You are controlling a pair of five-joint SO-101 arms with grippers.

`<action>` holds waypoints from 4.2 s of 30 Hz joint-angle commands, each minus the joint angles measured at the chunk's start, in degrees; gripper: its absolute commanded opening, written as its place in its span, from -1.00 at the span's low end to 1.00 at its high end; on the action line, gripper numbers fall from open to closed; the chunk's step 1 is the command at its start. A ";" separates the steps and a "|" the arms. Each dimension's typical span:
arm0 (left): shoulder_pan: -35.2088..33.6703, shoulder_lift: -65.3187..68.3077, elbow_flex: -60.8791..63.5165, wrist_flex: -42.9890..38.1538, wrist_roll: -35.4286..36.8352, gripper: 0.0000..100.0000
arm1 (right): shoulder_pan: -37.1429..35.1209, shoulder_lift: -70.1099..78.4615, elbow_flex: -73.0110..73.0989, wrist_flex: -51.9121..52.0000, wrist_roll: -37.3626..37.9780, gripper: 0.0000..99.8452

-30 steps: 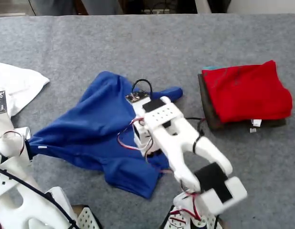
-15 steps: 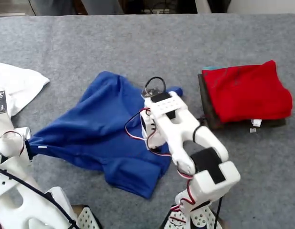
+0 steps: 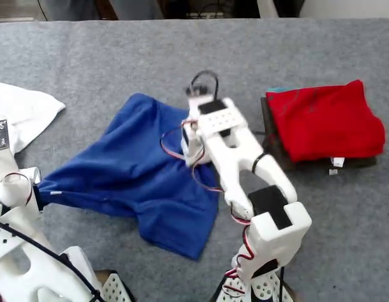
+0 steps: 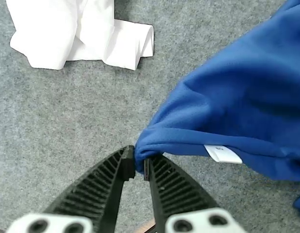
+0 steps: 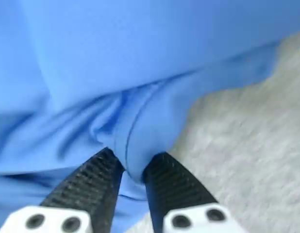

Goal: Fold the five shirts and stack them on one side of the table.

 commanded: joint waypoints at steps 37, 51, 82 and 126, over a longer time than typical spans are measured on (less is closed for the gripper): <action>0.57 -1.41 11.12 -13.10 -0.35 -0.94 | 3.96 5.32 -36.70 25.32 0.09 -0.66; 0.57 -1.41 11.12 -13.01 -0.35 -0.94 | -7.03 11.03 -20.35 19.60 -19.25 -0.66; 0.48 -1.49 5.76 -12.48 -0.35 -0.94 | -2.20 26.33 -34.86 25.76 -17.32 -0.97; 8.84 -16.70 -41.80 9.23 5.10 -0.94 | 27.78 -55.69 -50.86 4.75 -16.53 -0.97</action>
